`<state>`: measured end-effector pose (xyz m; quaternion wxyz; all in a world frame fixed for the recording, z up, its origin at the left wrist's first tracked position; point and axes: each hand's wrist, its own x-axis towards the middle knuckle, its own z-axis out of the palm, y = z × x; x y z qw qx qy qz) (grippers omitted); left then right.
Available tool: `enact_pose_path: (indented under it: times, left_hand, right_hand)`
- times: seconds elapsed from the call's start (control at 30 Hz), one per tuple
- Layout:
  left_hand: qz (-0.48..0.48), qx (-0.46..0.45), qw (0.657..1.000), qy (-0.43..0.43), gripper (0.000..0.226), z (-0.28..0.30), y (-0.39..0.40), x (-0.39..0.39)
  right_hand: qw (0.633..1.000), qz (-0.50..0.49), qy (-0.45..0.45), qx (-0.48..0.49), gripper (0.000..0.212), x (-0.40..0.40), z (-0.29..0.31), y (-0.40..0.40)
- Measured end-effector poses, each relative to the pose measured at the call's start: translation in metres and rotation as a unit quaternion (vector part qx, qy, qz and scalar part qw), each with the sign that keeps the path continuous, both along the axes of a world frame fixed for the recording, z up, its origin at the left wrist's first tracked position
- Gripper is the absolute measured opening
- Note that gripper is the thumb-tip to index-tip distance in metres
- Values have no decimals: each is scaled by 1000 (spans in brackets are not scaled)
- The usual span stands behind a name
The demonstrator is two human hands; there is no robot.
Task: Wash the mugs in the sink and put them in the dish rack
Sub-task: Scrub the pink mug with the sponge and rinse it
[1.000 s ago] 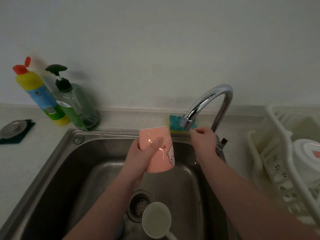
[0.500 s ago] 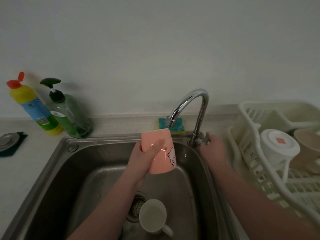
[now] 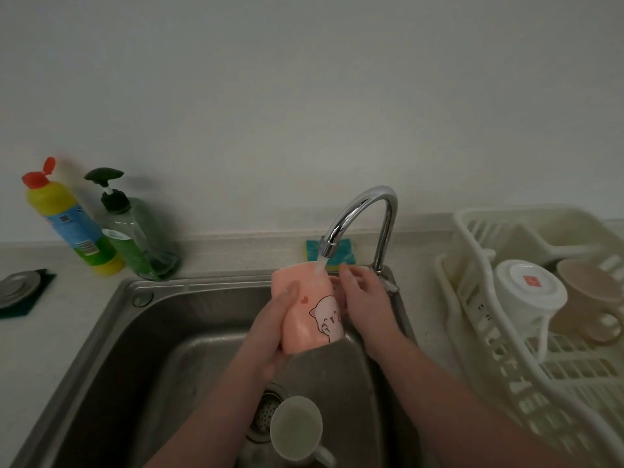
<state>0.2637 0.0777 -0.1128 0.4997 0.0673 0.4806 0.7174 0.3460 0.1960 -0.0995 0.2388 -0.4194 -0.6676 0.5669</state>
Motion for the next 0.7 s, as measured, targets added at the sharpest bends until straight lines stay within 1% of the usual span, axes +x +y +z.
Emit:
enact_pose_path:
  times: [0.03,0.1,0.17,0.23,0.3,0.43,0.5,0.53,0.6,0.67,0.7]
  left_hand:
    - [-1,8,1000,-15,74,0,-1,0]
    - [-2,39,998,-54,81,-5,-5,-1]
    - [-4,81,992,-91,88,-7,-10,-3]
    - [-5,111,986,-126,82,-6,-14,-5]
    - [12,112,981,-155,69,-2,-16,-5]
    - [-8,90,981,-173,72,4,-18,-7]
    - [1,79,981,-179,68,4,-20,-5]
    - [3,79,980,-182,68,2,-21,-5]
    - [14,66,981,-181,73,-1,-21,-5]
    - [29,52,982,-179,75,-7,-21,-6]
    - [35,45,982,-178,75,-10,-20,-6]
  right_hand:
    - [999,13,12,-38,19,-6,5,-6]
    - [999,20,-12,-24,19,-16,9,-13]
    - [999,-8,-48,4,11,-23,14,-17]
    - [998,-22,-55,-8,10,-28,14,-19]
    - [998,-20,-50,-26,16,-31,15,-21]
    - [997,-24,-66,-18,20,-34,14,-24]
    - [997,-18,-73,-3,20,-34,11,-26]
    - [996,-6,-83,15,21,-33,12,-27]
    - [987,43,-133,75,27,-32,15,-27]
    - [962,100,-205,149,36,-32,20,-27]
    - [941,123,-244,198,40,-32,23,-27]
